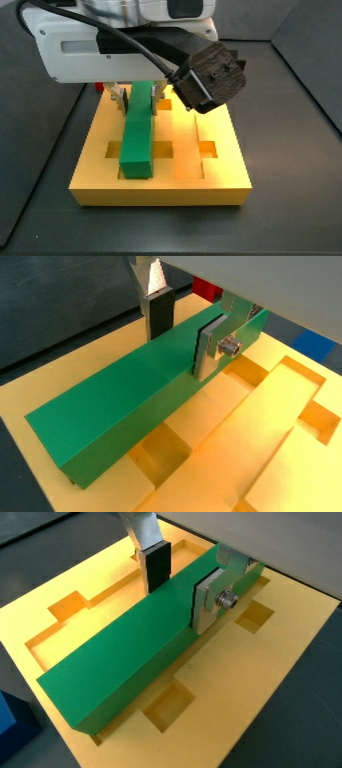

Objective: Pick up the green object. Move up. Move to above the board. Insert the green object.
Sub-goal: Insert the green object.

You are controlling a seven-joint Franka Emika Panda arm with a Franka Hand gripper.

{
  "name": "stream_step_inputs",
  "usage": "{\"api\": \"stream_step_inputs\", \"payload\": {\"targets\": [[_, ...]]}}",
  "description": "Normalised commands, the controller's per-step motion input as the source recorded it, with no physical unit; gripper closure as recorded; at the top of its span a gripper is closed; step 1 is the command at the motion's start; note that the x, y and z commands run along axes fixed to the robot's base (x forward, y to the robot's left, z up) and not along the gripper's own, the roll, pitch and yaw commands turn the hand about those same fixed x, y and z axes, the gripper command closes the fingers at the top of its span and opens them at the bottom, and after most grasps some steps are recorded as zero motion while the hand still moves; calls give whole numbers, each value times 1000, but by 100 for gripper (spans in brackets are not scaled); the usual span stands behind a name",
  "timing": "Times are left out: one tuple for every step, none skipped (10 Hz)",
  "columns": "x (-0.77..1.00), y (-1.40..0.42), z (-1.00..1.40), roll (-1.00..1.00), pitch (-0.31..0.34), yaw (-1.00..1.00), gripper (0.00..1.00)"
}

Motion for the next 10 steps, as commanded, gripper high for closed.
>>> {"api": "stream_step_inputs", "payload": {"targets": [[83,-91,-294,113,137,-214,100],[0,0,-280,106,136,-311,100],[-91,0,-203,106,110,-303,100],[-117,0,-137,130,99,-251,100],[-54,-54,-160,131,77,-146,100],[-151,-71,-151,151,51,-54,100],[-186,-57,-163,137,27,0,100],[-123,-43,-197,137,0,71,100],[0,-23,-197,100,13,120,100],[0,0,-169,59,31,6,100]]}}
